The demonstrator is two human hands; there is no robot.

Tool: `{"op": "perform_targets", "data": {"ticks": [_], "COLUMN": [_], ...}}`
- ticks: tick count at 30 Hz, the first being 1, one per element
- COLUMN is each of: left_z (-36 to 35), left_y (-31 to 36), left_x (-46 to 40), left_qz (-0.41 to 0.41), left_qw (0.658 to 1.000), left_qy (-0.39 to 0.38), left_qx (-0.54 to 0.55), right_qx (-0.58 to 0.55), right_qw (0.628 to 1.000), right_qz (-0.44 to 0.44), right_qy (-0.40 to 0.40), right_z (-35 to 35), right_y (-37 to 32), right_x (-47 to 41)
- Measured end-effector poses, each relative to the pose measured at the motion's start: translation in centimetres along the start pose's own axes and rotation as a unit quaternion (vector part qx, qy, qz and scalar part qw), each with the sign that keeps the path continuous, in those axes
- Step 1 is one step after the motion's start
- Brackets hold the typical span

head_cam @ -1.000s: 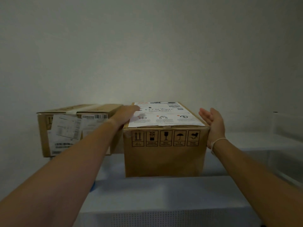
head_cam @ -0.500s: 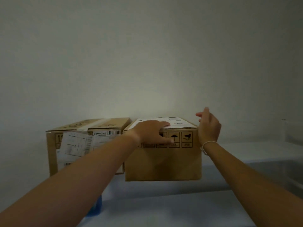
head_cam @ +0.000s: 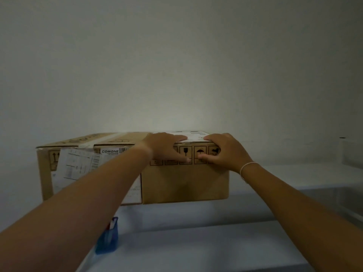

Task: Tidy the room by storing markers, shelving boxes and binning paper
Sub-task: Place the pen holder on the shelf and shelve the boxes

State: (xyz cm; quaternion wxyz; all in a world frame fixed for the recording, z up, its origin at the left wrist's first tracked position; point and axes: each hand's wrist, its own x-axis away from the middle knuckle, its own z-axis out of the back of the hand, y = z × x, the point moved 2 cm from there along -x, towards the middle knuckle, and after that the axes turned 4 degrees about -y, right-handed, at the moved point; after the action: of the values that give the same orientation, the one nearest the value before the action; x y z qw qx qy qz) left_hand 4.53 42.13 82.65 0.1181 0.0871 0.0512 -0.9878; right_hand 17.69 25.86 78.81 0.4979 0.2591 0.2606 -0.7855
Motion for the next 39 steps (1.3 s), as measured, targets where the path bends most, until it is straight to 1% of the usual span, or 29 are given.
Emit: {"op": "perform_targets", "data": {"ticks": [3, 6, 11, 14, 17, 20, 22, 25, 30, 33, 35, 39], "left_z": [-0.1, -0.2, -0.4, -0.2, 0.0, 0.4, 0.7, 1.1, 2.2, 1.8, 1.0, -1.2], "left_y": [-1.5, -1.5, -1.5, -1.4, -1.2, -0.1, 1.5, 4.5, 12.4, 19.0, 24.1, 35.0], "left_x": [0.3, 0.3, 0.5, 0.6, 0.7, 0.9, 1.2, 1.0, 0.1, -0.6, -0.7, 0.5], "left_qz": [0.019, 0.022, 0.013, 0.018, 0.026, 0.02, 0.004, -0.027, -0.105, -0.164, -0.208, -0.3], "left_qw": [1.0, 0.998, 0.998, 0.999, 0.999, 0.999, 0.999, 0.998, 0.99, 0.981, 0.973, 0.945], "left_qy": [0.017, 0.037, 0.046, 0.028, 0.017, 0.025, 0.038, 0.059, 0.09, 0.096, 0.083, 0.061], "left_qx": [-0.016, -0.046, -0.027, -0.013, -0.022, -0.015, -0.009, -0.002, 0.012, 0.043, 0.061, 0.116], "right_qx": [-0.01, -0.016, -0.009, 0.001, 0.006, -0.019, -0.016, 0.016, 0.062, 0.097, 0.119, 0.17], "right_qw": [1.0, 1.0, 1.0, 0.999, 0.998, 0.999, 0.998, 0.997, 0.99, 0.981, 0.971, 0.94], "right_qz": [0.006, 0.011, 0.002, -0.007, -0.022, -0.036, -0.048, -0.078, -0.126, -0.168, -0.205, -0.296], "right_qy": [-0.005, -0.01, -0.025, -0.037, -0.051, -0.033, -0.025, -0.023, -0.011, -0.007, 0.008, 0.016], "right_z": [0.0, -0.1, -0.1, 0.2, 0.6, 1.6, 2.7, 5.0, 10.2, 14.5, 17.5, 23.3], "right_y": [0.0, 0.0, -0.1, -0.3, -0.5, -0.4, 0.2, 1.7, 4.7, 7.0, 8.6, 10.9], "right_x": [-0.2, -0.3, -0.4, -0.3, 0.0, 1.1, 2.3, 4.7, 10.2, 15.0, 19.0, 29.0]}}
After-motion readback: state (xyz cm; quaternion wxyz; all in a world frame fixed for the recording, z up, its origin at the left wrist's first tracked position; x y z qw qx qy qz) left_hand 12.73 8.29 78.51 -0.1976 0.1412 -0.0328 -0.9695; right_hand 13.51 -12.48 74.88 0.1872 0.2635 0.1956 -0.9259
